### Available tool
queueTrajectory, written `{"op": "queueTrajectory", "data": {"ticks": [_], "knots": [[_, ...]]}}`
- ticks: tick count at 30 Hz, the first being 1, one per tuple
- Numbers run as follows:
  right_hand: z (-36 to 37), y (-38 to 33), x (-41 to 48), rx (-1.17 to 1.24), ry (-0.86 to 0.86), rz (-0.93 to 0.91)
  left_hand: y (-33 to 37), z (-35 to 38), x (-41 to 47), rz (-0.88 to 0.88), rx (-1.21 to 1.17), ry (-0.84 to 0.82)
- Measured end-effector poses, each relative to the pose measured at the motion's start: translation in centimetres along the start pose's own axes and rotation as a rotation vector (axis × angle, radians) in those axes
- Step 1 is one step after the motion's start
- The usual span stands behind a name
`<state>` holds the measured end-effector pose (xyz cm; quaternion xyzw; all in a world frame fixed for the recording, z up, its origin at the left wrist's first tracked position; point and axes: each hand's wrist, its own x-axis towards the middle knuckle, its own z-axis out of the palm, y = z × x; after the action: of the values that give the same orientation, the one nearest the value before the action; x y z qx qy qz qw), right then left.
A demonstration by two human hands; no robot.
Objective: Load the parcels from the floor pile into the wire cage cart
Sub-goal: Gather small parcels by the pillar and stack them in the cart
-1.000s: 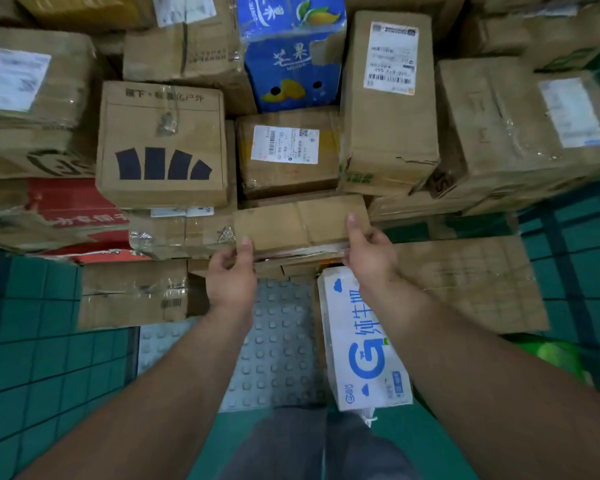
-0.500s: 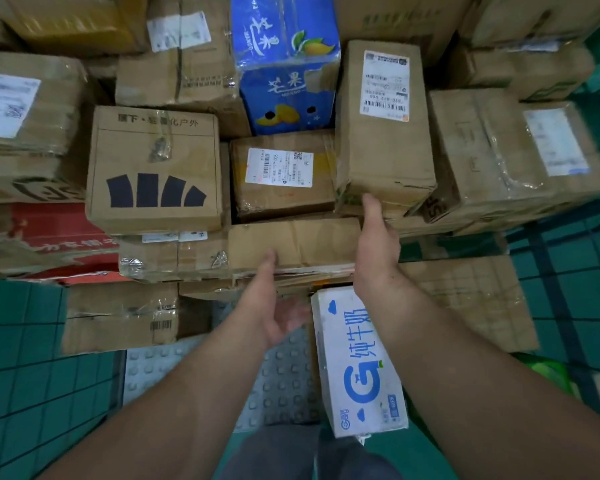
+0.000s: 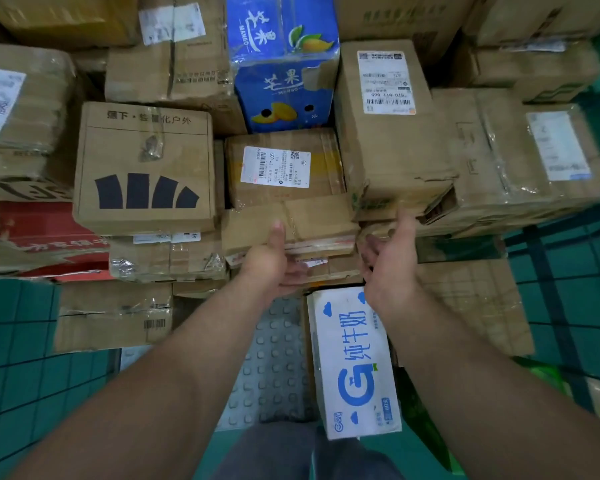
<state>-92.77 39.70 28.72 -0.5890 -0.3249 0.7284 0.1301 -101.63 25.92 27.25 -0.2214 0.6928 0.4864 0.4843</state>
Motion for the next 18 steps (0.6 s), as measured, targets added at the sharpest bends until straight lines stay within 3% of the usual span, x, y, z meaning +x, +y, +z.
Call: {"op": "queueTrajectory", "data": {"ticks": [4, 10, 15, 18], "knots": [[-0.4, 2.2, 0.2, -0.374, -0.066, -0.018, -2.0, -1.1, 0.7, 0.101, 0.372, 0.224], [-0.1, 2.0, 1.1, -0.419, -0.244, 0.029, 0.5, -0.3, 0.3, 0.14, 0.341, 0.207], [-1.9, 1.4, 0.5, -0.363, -0.203, 0.065, -1.5, -0.3, -1.2, 0.069, 0.209, 0.079], [-5.3, 2.3, -1.3, -0.436, -0.194, 0.046, -4.2, 0.9, -3.8, 0.056, 0.252, 0.023]]}}
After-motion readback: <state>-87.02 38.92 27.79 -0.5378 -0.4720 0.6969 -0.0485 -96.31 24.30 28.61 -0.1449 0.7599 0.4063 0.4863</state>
